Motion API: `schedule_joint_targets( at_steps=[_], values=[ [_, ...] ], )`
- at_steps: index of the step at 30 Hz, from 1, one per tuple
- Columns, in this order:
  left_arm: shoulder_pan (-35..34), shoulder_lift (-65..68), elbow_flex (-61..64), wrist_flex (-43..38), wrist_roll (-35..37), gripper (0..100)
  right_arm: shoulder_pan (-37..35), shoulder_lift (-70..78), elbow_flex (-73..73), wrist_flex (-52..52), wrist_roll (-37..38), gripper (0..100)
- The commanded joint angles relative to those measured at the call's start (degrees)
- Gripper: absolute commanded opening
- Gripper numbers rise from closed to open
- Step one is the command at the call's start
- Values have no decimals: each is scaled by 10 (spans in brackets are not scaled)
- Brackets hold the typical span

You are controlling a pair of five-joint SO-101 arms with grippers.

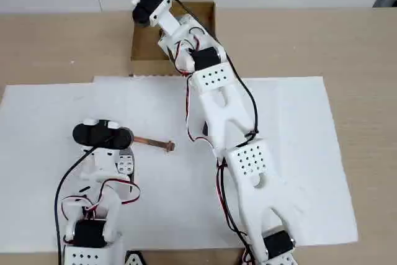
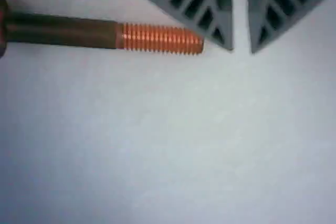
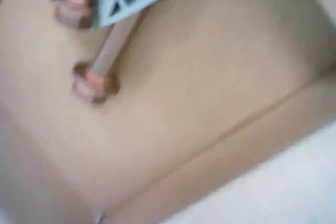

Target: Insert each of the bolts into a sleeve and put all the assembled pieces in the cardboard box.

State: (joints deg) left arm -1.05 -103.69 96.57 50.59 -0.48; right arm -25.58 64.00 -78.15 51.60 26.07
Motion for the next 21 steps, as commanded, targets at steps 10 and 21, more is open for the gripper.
schedule_joint_targets(
  at_steps=[10, 21],
  values=[
    [-2, -4, -3, 3, -4, 6, 0, -103, -185, 313, -48, 110],
    [-2, -4, -3, 3, -4, 6, -1, -214, -179, 457, -130, 18]
  ],
)
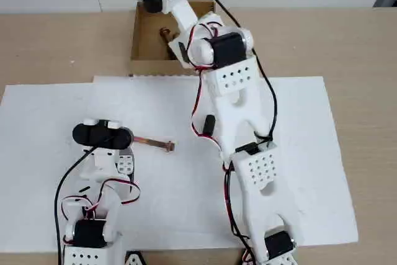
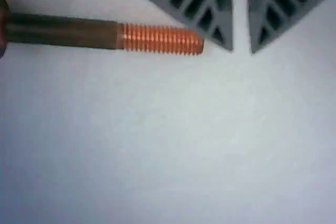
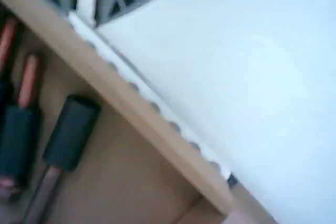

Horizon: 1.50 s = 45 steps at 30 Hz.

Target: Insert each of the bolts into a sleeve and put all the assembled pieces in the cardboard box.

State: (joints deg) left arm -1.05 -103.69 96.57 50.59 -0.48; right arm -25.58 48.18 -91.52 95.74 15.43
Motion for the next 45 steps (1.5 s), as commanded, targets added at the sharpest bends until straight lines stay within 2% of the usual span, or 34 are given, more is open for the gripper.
schedule_joint_targets(
  at_steps=[1, 6, 10, 15, 21, 28, 45],
  values=[
    [-2, -4, -3, 3, -4, 6, -1, -66, -46, 17, -35, 18],
    [-2, -4, -3, 3, -4, 6, 0, -108, 6, 27, -83, 18],
    [-2, -4, -3, 3, -4, 6, 2, -189, 132, 27, -141, 22],
    [-2, -4, -3, 3, -4, 6, 3, -298, 355, 23, -197, 23],
    [-2, -4, -3, 3, -4, 6, 22, -331, 508, 23, -289, 26],
    [-2, -4, -3, 3, -4, 6, 24, -313, 584, 21, -343, 169],
    [-2, -4, -3, 3, -4, 6, -4, -172, 585, 12, -375, 147]
  ],
)
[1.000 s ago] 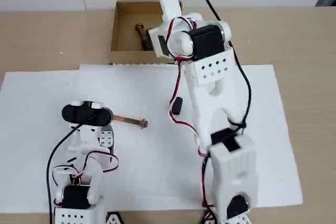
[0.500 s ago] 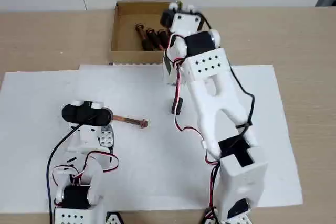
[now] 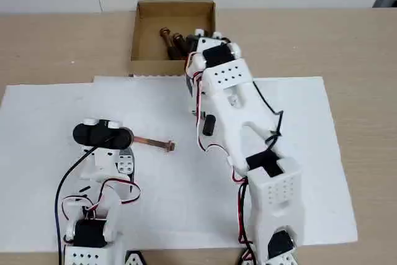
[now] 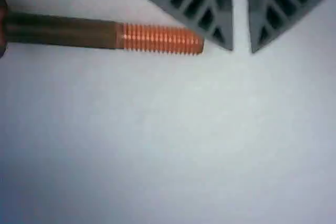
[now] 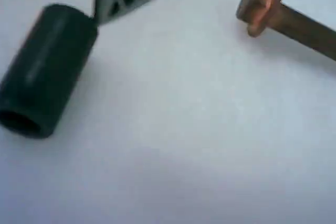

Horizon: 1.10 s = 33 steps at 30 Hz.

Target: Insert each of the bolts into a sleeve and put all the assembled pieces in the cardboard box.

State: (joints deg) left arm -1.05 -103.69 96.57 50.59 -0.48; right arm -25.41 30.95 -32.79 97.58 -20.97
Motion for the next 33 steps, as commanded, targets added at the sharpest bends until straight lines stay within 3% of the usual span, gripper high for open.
schedule_joint_targets(
  at_steps=[1, 20, 22, 25, 33],
  values=[
    [-2, -4, -3, 3, -4, 6, -8, 5, -3, -7, -11, 147],
    [-2, -4, -3, 3, -4, 6, -7, 108, -3, -55, -11, 143],
    [-2, -4, -3, 3, -4, 6, -7, 110, -3, -55, -11, 119],
    [-2, -4, -3, 3, -4, 6, -7, 107, -3, -55, -11, 3],
    [-1, -4, -3, 3, -4, 6, -10, 52, -25, -49, -11, 2]
  ],
)
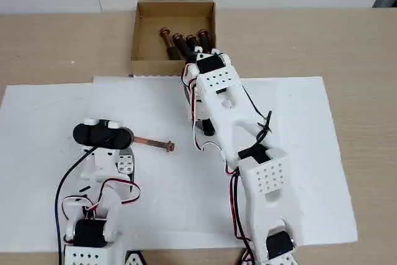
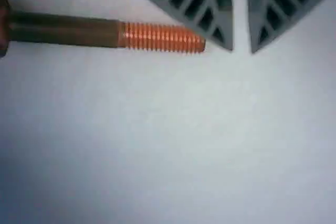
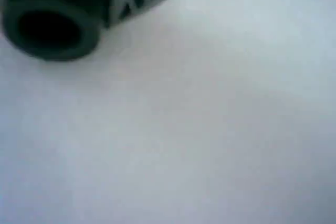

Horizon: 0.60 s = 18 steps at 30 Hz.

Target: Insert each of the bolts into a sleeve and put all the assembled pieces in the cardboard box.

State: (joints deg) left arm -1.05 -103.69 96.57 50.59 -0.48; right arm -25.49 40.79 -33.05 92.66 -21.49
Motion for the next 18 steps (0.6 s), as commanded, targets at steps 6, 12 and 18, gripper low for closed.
schedule_joint_targets(
  at_steps=[6, 12, 18],
  values=[
    [-1, -4, -3, 3, -4, 6, -6, -161, -24, 15, -5, 2],
    [-2, -4, -3, 3, -4, 6, -6, -269, -24, 48, -4, 2],
    [-2, -4, -3, 4, -4, 6, -7, -412, -8, 49, -2, 2]
  ],
)
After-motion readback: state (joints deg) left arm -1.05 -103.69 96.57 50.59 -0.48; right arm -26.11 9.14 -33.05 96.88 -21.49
